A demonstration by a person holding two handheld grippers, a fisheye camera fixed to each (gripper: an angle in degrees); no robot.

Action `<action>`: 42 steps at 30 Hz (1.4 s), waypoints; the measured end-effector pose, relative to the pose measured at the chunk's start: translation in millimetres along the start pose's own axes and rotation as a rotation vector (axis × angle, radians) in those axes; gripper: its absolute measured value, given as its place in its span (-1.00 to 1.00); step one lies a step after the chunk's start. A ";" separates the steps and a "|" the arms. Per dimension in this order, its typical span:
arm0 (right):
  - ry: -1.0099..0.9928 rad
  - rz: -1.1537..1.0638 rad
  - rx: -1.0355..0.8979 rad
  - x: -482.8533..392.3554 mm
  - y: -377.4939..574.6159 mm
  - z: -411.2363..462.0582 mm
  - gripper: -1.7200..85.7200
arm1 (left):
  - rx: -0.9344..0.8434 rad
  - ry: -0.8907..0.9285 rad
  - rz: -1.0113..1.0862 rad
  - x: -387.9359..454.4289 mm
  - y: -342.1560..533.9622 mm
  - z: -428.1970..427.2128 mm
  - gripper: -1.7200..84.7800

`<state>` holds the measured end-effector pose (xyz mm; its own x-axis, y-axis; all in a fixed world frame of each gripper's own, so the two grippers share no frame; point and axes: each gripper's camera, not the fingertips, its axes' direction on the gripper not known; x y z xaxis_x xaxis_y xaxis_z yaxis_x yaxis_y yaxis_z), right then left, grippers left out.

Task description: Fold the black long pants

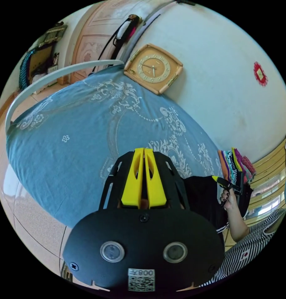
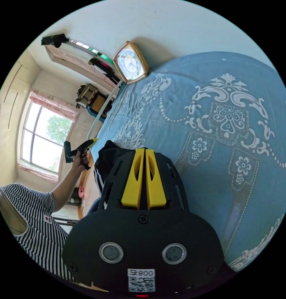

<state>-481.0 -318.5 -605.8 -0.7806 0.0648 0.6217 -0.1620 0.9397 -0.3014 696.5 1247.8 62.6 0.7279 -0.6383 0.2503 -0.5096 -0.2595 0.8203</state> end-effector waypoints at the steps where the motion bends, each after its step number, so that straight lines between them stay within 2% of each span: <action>1: -0.007 0.005 0.004 1.2 0.5 -0.6 -0.95 | 0.002 0.006 0.000 -3.7 -0.7 -2.7 -0.92; 6: -0.015 0.022 -0.030 2.0 3.2 7.8 -0.95 | -0.156 0.035 0.064 -16.5 -16.8 12.4 -0.82; 11: -0.024 0.031 -0.033 1.2 5.7 5.1 -0.95 | -0.274 0.058 0.050 -35.1 -29.4 22.5 -0.86; 13: -0.035 0.033 -0.020 -0.2 6.7 1.2 -0.95 | -0.251 0.065 0.038 -42.0 -33.3 6.1 -0.89; 18: -0.007 0.008 0.025 -10.8 9.8 -9.9 -0.95 | -0.055 0.038 0.036 -51.4 -37.2 -66.6 -0.92; 23: 0.000 0.100 -0.047 1.5 7.4 10.0 -0.95 | -0.099 0.016 -0.045 -71.0 -42.6 -56.7 -0.92; 28: 0.073 0.102 -0.032 -7.4 7.9 1.5 -0.96 | -0.095 -0.009 -0.019 -62.4 -56.9 -70.5 -0.93; 33: 0.135 0.049 -0.002 -33.0 15.1 -13.7 -0.96 | 0.031 -0.083 0.011 -36.0 -63.5 -119.1 -0.95; 35: 0.161 -0.027 -0.005 -58.9 22.1 -13.5 -0.96 | 0.055 -0.032 0.053 -20.2 -62.8 -130.9 -0.95; 37: 0.222 -0.093 -0.029 -79.3 26.0 -4.9 -0.96 | 0.033 0.002 0.116 0.5 -60.7 -130.0 -0.95; 41: 0.401 -0.194 -0.136 -101.1 24.6 35.6 -0.96 | -0.141 -0.126 0.193 31.2 -58.5 -88.3 -0.95; 42: 0.423 -0.194 -0.161 -100.4 23.9 42.9 -0.96 | -0.136 -0.137 0.207 33.3 -58.3 -82.7 -0.96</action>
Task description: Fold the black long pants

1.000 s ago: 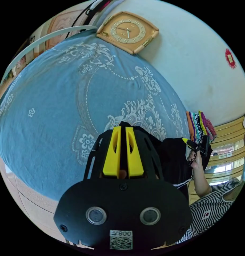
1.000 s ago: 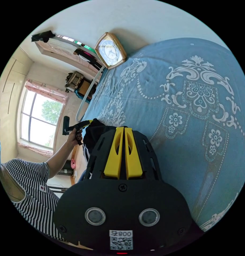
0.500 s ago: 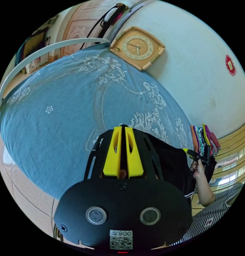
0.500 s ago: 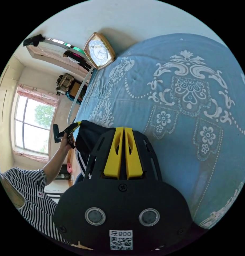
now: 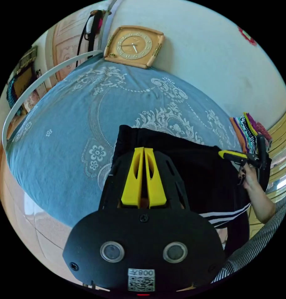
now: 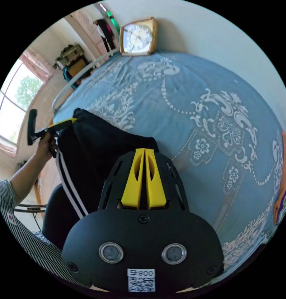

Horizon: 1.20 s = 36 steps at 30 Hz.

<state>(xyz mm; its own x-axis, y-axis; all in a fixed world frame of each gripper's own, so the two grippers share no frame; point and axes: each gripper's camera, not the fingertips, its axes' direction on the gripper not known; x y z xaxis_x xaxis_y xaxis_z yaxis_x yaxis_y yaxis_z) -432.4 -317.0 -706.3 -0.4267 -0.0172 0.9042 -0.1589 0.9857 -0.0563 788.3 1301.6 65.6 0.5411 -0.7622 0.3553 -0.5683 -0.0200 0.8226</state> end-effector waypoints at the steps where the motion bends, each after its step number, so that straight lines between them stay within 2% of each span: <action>1: 0.018 -0.010 -0.070 -2.9 -3.4 14.0 -0.96 | 0.019 0.008 -0.013 -0.7 -0.7 -1.4 -0.96; 2: 0.011 -0.025 -0.018 -5.3 -2.1 13.3 -0.96 | 0.012 0.035 -0.043 -3.3 -6.1 -3.0 -0.96; 9: -0.107 0.042 -0.072 0.3 -1.2 10.9 -0.96 | 0.021 0.044 -0.065 4.5 -30.3 -45.9 -0.95; 15: -0.056 -0.014 -0.001 -25.2 20.2 -31.7 -0.96 | 0.050 0.090 -0.104 11.7 -2.1 -97.5 -0.96; 20: -0.125 -0.087 -0.078 -74.7 75.1 -32.4 -0.96 | -0.084 0.019 -0.134 18.3 -0.7 -69.6 -0.96; 23: -0.131 -0.099 -0.206 -94.4 104.5 -11.0 -0.96 | -0.080 0.067 -0.182 22.0 -17.0 -63.3 -0.96; 27: -0.131 -0.085 -0.220 -103.9 131.4 -10.4 -0.96 | -0.070 -0.015 -0.110 61.5 -45.7 -76.0 -0.96; 31: -0.013 -0.138 -0.262 -114.4 157.7 3.3 -0.96 | -0.094 0.010 -0.024 103.5 -66.0 -66.7 -0.95; 33: 0.010 -0.159 -0.232 -116.9 165.9 5.9 -0.96 | -0.244 -0.015 0.017 126.2 -79.5 -29.4 -0.96; 36: 0.050 -0.195 -0.250 -121.4 174.7 10.9 -0.96 | -0.222 -0.009 -0.022 143.8 -95.2 -24.2 -0.96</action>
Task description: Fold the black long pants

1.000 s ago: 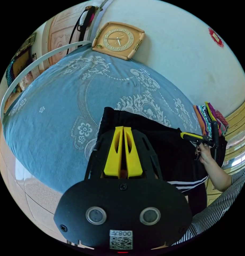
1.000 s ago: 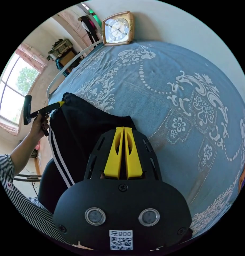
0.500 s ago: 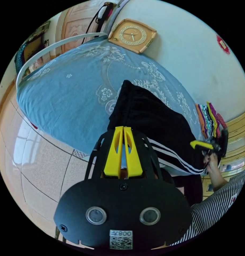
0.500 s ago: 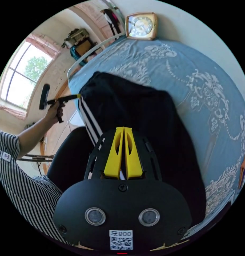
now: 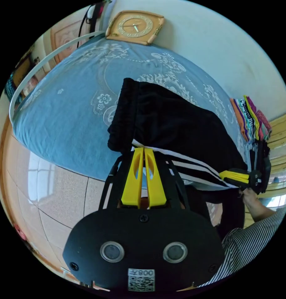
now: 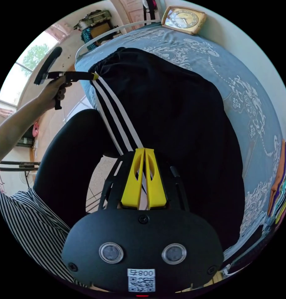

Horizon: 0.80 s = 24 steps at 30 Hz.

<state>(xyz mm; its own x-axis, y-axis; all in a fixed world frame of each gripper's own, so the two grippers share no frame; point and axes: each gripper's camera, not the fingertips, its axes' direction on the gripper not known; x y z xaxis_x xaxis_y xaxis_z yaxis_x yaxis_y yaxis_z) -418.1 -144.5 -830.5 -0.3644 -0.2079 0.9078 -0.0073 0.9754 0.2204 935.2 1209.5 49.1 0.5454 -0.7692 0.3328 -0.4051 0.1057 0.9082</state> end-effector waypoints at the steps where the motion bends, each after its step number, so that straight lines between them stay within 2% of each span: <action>1: 0.018 -0.015 -0.001 -2.3 4.0 2.6 -0.96 | 0.004 0.004 -0.009 4.2 -3.2 -2.2 -0.96; 6: -0.048 0.046 0.002 5.8 25.0 4.7 -0.96 | 0.127 0.038 0.044 82.8 -23.2 -31.1 -0.96; 8: -0.104 0.116 0.106 20.9 46.1 -9.9 -0.96 | 0.131 0.081 0.112 121.4 -33.5 -28.2 -0.96; 14: -0.025 0.364 0.231 99.0 91.9 -18.6 -0.96 | 0.031 0.229 0.345 271.1 -95.4 27.3 -0.96; 17: -0.012 0.450 0.221 133.5 104.2 0.6 -0.96 | -0.005 0.263 0.432 344.9 -135.3 57.1 -0.96; 20: 0.008 0.505 0.121 158.5 115.7 36.7 -0.96 | -0.069 0.227 0.495 403.0 -169.8 89.7 -0.96; 23: -0.055 0.504 0.168 172.0 135.8 48.7 -0.96 | -0.177 0.113 0.516 437.7 -190.7 127.1 -0.96; 24: -0.056 0.500 0.170 173.4 139.0 51.1 -0.96 | -0.155 0.134 0.518 445.6 -195.3 129.1 -0.96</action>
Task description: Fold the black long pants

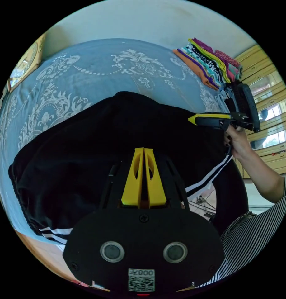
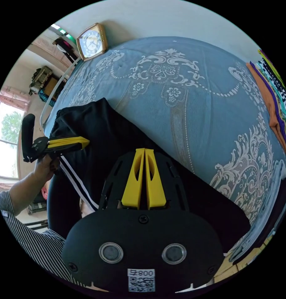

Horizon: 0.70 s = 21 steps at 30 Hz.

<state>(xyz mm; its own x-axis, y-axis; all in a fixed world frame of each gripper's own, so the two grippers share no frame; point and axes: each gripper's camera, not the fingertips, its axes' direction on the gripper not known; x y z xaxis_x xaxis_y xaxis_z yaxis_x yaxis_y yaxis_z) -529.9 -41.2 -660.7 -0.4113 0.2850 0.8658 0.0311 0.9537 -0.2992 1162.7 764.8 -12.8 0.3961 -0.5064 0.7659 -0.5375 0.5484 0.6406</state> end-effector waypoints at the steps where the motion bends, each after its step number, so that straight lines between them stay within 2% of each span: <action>1: 0.001 -0.013 0.000 4.6 5.0 3.9 -0.96 | -0.002 0.011 -0.005 1.5 -4.5 0.9 -0.96; 6: -0.004 -0.009 0.035 24.0 27.2 15.1 -0.96 | 0.007 0.041 -0.045 30.6 -36.3 -5.2 -0.96; 10: 0.017 -0.024 0.094 36.4 61.8 9.0 -0.96 | 0.047 0.084 0.009 76.4 -52.9 -18.1 -0.96; 14: 0.093 0.021 0.049 62.9 101.1 30.6 -0.96 | -0.079 0.016 0.079 125.9 -77.5 14.7 -0.96; 16: 0.115 0.028 -0.005 77.5 110.4 50.9 -0.96 | -0.056 -0.002 0.093 139.4 -85.7 22.9 -0.96; 18: 0.057 0.065 0.007 91.9 117.7 55.6 -0.96 | -0.082 0.017 0.049 152.5 -105.5 22.2 -0.96; 21: 0.099 0.067 0.036 103.1 129.7 62.4 -0.96 | -0.077 -0.002 0.076 182.8 -123.7 17.4 -0.96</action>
<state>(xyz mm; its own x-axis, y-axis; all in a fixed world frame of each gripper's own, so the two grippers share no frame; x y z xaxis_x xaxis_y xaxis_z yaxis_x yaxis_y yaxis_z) -625.1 105.9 -635.3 -0.3171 0.3580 0.8782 0.0217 0.9285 -0.3707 1288.6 592.8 47.0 0.3547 -0.4631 0.8122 -0.5071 0.6345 0.5833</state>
